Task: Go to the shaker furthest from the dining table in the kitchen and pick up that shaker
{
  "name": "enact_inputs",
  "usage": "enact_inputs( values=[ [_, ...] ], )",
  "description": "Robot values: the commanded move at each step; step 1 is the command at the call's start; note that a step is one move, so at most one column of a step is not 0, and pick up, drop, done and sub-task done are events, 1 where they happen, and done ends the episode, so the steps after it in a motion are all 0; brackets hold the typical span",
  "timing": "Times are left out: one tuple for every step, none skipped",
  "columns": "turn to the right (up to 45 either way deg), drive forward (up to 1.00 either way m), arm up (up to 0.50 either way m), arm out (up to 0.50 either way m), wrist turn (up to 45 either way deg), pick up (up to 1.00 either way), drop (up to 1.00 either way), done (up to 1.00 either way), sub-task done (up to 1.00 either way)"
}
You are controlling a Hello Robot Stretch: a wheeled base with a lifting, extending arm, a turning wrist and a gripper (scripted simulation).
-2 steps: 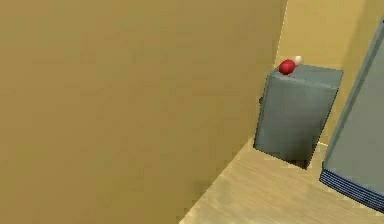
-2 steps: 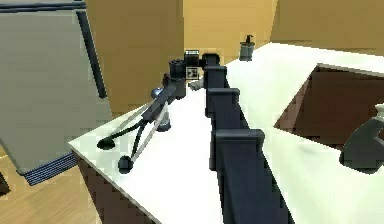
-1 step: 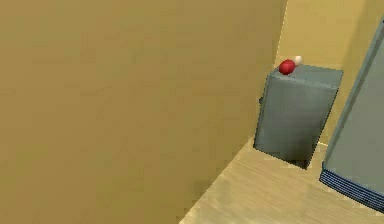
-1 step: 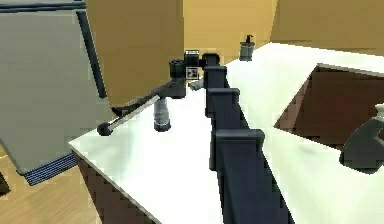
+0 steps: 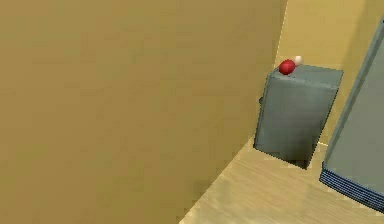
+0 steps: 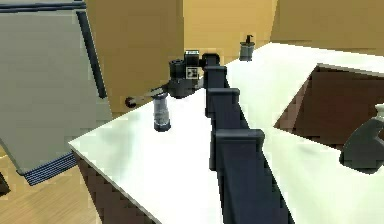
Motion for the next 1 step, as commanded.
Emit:
enact_inputs(
  values=[
    [0.0, 0.00, 0.00, 0.00, 18.0, 0.00, 0.00, 0.00, 0.00]
  ],
)
